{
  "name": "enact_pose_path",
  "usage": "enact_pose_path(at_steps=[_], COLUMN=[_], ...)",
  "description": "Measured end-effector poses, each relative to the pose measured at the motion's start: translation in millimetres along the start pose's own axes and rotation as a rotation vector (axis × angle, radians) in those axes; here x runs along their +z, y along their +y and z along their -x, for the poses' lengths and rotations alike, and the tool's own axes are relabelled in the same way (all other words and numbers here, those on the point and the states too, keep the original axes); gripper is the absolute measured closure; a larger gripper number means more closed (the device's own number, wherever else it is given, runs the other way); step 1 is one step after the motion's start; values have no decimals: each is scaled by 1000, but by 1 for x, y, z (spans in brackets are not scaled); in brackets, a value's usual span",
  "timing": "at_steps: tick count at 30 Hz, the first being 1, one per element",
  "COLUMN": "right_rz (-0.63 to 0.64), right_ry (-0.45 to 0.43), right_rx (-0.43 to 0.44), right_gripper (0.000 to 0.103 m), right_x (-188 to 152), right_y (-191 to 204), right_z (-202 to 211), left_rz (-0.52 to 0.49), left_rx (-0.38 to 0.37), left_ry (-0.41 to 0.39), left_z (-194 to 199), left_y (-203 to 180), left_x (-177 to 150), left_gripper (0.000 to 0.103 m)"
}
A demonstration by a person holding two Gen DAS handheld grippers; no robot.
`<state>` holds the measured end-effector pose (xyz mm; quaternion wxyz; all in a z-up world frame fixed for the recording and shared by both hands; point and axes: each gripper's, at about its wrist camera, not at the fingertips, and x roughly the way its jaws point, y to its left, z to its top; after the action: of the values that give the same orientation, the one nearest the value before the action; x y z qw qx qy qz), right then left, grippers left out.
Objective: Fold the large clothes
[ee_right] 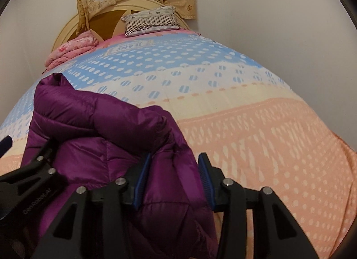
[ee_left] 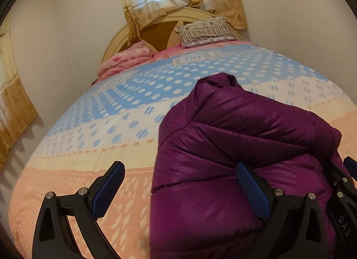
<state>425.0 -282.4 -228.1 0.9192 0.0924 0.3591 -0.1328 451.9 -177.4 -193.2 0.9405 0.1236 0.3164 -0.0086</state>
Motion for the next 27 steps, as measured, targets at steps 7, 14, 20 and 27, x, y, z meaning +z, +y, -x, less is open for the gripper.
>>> enact_pose_path(at_steps=[7, 14, 20, 27], right_rz=[-7, -1, 9, 14], right_ry=[9, 45, 68, 84], right_rx=[12, 8, -2, -14], right_gripper=[57, 55, 53, 52], right_x=[-7, -8, -9, -9], right_y=[1, 1, 2, 2], right_z=[-6, -15, -21, -25], left_rz=[46, 47, 55, 63], left_rx=[-59, -65, -78, -97], left_ry=[46, 72, 92, 116], left_z=[-16, -23, -28, -33], left_y=[5, 2, 2, 1], left_x=[-4, -8, -9, -12], left_gripper=[1, 1, 1, 1])
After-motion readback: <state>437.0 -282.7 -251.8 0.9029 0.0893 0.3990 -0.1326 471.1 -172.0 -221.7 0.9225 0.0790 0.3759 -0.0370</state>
